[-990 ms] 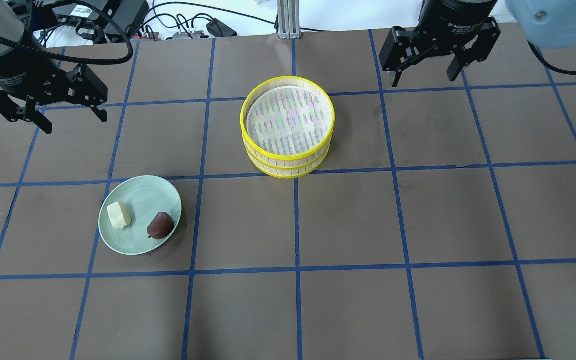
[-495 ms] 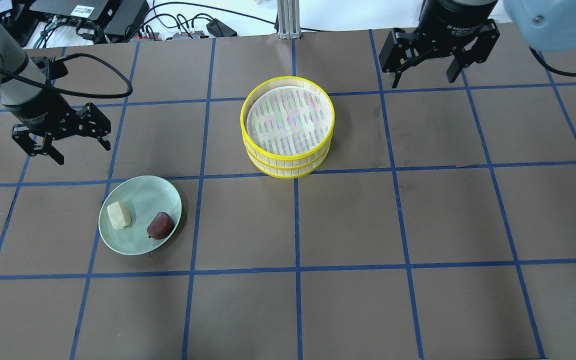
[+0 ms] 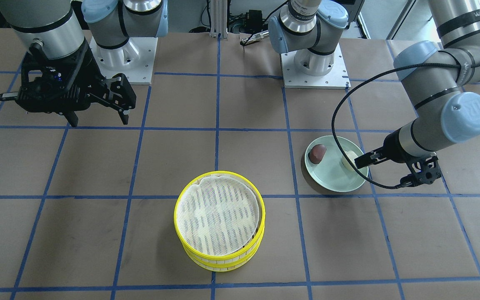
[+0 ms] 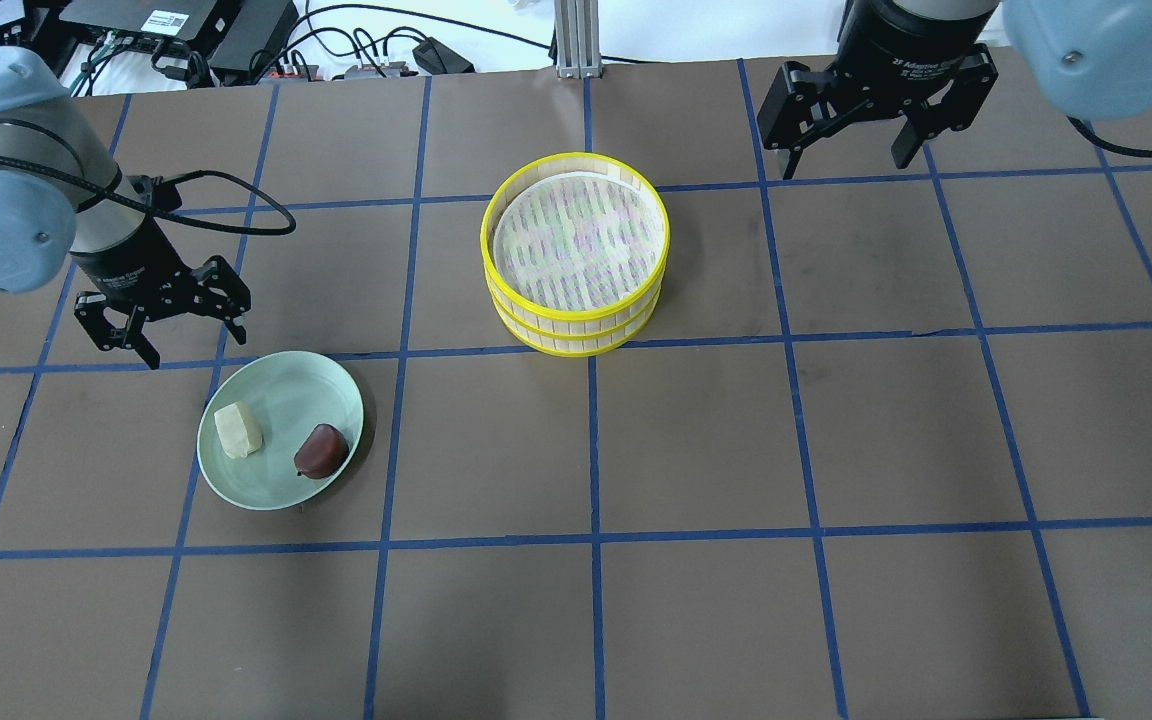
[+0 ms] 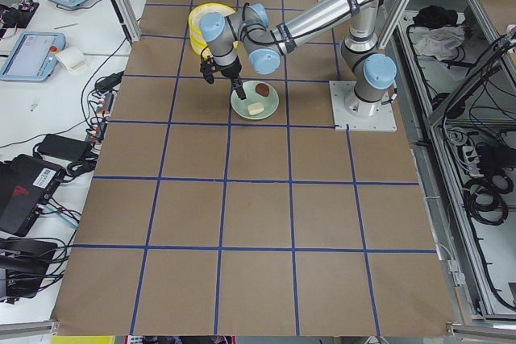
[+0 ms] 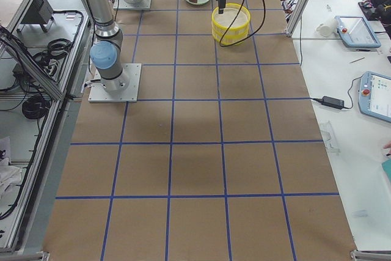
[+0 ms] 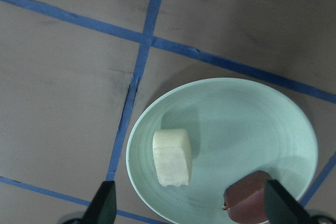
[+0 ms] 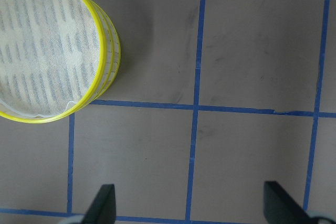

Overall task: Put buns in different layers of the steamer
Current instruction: 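Move the left gripper down over the white bun on the green plate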

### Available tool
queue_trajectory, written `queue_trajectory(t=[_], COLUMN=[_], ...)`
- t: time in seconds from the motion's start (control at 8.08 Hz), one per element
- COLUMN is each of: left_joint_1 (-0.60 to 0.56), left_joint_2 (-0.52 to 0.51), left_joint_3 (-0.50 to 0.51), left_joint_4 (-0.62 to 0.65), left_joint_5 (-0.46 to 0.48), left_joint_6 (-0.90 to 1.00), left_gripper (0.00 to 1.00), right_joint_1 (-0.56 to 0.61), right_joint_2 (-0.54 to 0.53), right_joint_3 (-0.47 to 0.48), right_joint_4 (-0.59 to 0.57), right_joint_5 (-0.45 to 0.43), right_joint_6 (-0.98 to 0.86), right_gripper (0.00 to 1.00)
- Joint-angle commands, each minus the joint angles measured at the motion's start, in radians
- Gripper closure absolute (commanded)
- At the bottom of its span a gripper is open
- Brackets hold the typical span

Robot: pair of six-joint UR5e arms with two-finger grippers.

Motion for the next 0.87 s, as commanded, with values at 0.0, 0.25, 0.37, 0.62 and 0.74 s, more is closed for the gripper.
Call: queue_trajectory(t=[0.0, 0.25, 0.37, 0.62, 0.74], left_joint_1=[0.002, 0.0, 0.002, 0.003, 0.003], left_joint_2=[-0.057, -0.092, -0.107, -0.129, -0.131], left_joint_3=[-0.036, -0.037, -0.039, -0.039, -0.039], left_joint_4=[0.005, 0.005, 0.005, 0.013, 0.013], left_joint_5=[0.052, 0.051, 0.054, 0.061, 0.065], left_joint_6=[-0.005, -0.005, -0.005, -0.002, -0.001], left_gripper=[0.0, 0.0, 0.0, 0.02, 0.02], right_joint_1=[0.0, 0.0, 0.0, 0.0, 0.0], right_joint_2=[-0.001, -0.001, -0.001, -0.001, -0.001], right_joint_3=[0.003, 0.003, 0.003, 0.003, 0.003], right_joint_4=[-0.002, -0.002, -0.004, -0.004, -0.004], right_joint_5=[-0.001, -0.001, -0.001, -0.001, -0.001], right_joint_6=[0.0, -0.002, -0.002, -0.002, -0.009], right_gripper=[0.0, 0.0, 0.0, 0.0, 0.0])
